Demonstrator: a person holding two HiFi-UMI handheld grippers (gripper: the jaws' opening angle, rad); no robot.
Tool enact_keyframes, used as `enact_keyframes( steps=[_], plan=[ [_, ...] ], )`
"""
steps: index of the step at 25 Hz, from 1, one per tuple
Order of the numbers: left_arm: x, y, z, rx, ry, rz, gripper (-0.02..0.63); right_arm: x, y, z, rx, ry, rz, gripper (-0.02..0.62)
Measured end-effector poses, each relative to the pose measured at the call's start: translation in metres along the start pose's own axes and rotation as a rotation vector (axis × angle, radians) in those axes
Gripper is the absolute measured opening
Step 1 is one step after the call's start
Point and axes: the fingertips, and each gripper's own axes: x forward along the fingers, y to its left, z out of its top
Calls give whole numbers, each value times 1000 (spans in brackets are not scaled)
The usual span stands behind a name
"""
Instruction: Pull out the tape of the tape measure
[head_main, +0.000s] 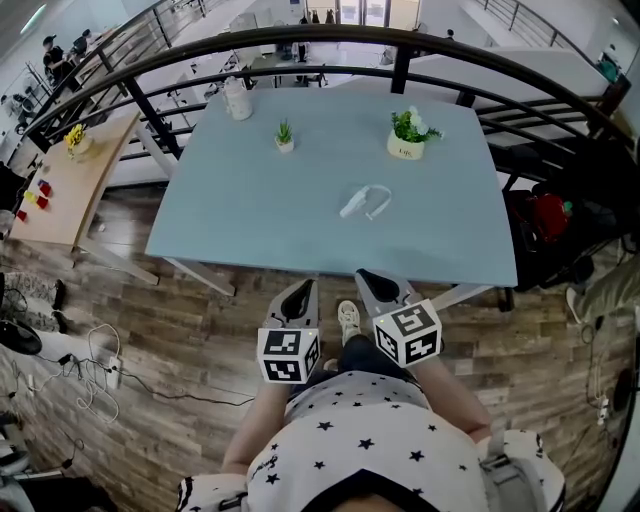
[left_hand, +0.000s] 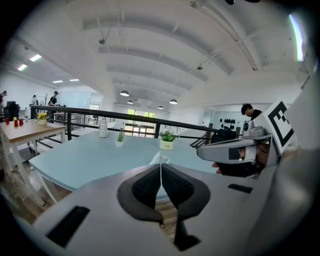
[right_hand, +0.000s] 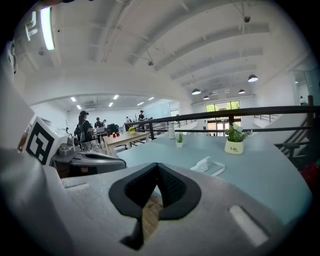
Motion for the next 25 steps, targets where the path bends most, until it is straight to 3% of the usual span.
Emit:
enact_keyframes(
  steps=[25],
  plan=[
    [8,-1,3,-5,-1,-24,8,4,-5,8,36,-34,20,6]
  ],
)
